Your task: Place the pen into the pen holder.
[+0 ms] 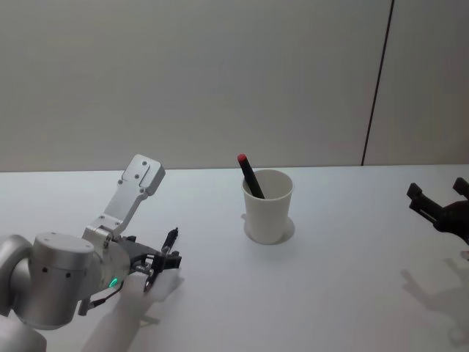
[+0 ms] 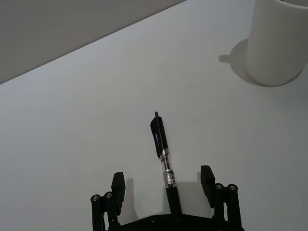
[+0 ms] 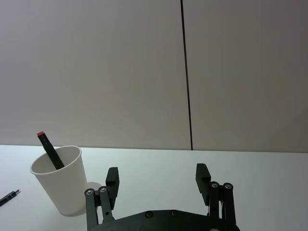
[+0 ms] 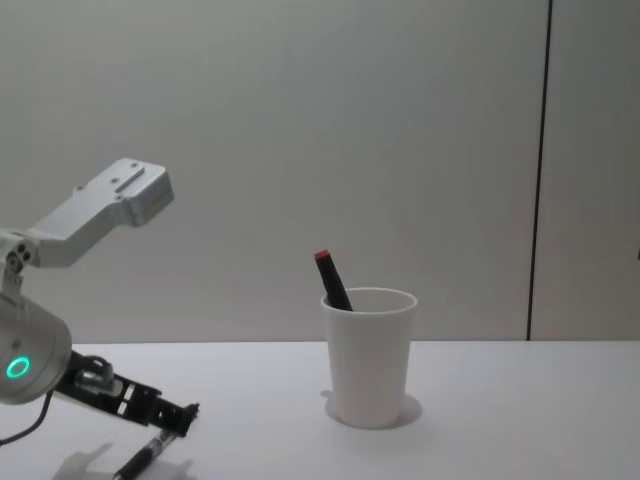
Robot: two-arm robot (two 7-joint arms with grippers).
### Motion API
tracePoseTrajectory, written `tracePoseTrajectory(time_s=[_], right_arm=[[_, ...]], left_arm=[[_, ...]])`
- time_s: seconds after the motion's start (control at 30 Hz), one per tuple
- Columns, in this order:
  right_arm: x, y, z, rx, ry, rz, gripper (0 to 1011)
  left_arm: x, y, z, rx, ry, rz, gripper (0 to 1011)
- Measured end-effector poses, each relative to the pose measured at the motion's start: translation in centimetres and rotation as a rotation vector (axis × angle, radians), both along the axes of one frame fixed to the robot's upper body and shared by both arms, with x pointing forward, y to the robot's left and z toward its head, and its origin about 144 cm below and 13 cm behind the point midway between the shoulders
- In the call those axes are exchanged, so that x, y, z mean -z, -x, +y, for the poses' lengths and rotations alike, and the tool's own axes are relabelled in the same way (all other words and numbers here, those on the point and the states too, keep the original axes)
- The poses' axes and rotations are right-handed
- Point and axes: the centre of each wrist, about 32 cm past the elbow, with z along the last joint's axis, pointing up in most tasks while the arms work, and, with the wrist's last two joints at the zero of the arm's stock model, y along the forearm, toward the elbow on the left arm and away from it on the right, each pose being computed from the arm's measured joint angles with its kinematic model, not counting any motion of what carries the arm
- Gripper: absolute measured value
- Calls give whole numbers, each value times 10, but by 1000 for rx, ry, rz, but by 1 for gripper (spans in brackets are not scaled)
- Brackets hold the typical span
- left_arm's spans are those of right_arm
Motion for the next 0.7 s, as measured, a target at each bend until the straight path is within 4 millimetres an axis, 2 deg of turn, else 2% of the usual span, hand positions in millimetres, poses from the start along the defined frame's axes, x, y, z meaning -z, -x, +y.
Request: tracePoseTrajectory(time_s=[0.7], right_arm=[[0, 0, 0, 0, 0, 0, 1002]], left_arm=[[5, 8, 5, 33, -3, 61, 1003]])
